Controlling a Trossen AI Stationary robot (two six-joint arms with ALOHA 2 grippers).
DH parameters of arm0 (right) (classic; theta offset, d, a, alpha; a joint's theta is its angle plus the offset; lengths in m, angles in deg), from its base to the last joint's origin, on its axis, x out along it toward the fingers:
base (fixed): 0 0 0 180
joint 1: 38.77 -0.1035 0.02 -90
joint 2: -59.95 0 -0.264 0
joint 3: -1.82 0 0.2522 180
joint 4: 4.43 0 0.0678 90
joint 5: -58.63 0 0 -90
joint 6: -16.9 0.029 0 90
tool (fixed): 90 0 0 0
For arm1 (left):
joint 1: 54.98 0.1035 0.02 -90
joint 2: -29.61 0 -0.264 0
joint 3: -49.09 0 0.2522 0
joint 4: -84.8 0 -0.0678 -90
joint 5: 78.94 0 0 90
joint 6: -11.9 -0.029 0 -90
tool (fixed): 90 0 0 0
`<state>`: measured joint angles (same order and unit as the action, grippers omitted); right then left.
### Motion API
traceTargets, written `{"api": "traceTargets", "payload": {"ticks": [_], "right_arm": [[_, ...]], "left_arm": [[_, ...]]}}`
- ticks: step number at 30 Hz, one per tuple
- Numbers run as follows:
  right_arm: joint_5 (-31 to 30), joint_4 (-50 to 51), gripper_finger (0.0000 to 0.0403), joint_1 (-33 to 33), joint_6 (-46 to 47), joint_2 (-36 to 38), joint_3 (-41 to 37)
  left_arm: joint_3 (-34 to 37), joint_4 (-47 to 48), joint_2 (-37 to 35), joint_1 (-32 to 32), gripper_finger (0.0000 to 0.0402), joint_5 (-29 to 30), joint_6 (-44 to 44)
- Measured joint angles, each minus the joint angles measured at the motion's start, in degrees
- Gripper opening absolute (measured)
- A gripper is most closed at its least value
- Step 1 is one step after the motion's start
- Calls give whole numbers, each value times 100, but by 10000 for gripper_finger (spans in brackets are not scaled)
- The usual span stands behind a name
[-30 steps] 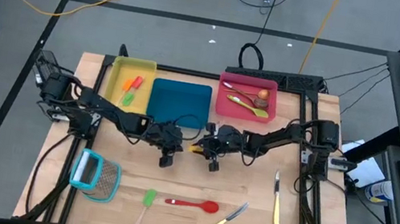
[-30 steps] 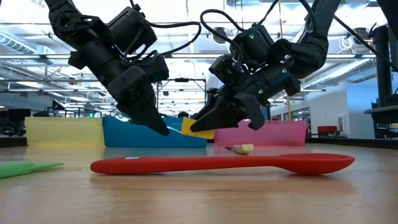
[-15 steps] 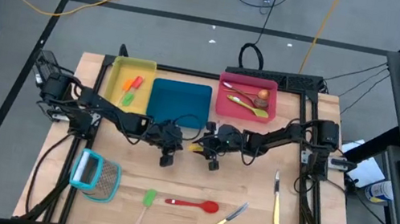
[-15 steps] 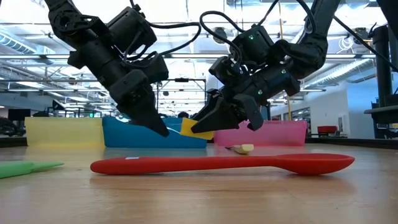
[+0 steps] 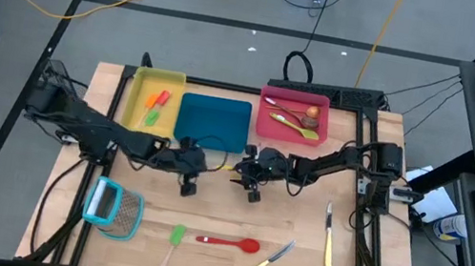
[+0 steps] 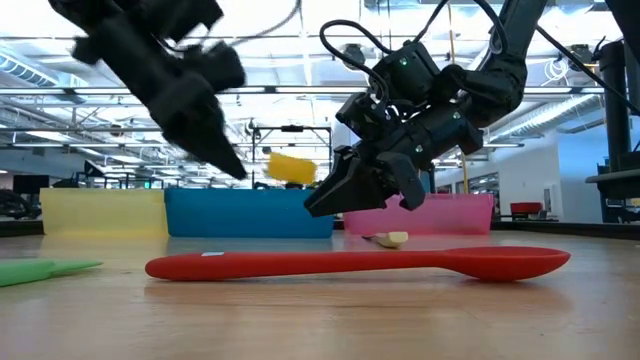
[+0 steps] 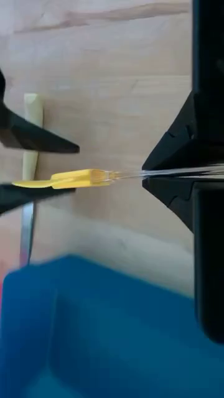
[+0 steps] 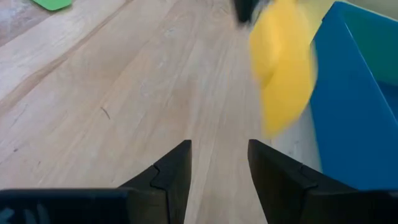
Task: Pick & Place Kitchen Items
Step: Put the yellow spatula into the yellow bin
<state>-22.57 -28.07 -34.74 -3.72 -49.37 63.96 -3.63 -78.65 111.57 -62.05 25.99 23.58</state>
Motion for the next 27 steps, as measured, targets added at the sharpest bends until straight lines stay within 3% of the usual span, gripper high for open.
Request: {"api": "traceTargets", "payload": {"ticks": [5,11,17,22,27], "right_arm": [[1,-4,153,0,42,0,0],[4,-6,153,0,44,0,0],[22,-6,153,0,66,0,0],[22,-8,153,0,71,0,0],[24,-10,153,0,111,0,0]], "left_arm": [[0,927,-983,-261,9,796,201],[2,1990,-1856,-315,10,2280,450],[2,3679,-2452,216,16,3688,2229],[36,4941,-2632,1023,7,3705,3325],[321,4964,-2561,1876,19,3440,3626]]}}
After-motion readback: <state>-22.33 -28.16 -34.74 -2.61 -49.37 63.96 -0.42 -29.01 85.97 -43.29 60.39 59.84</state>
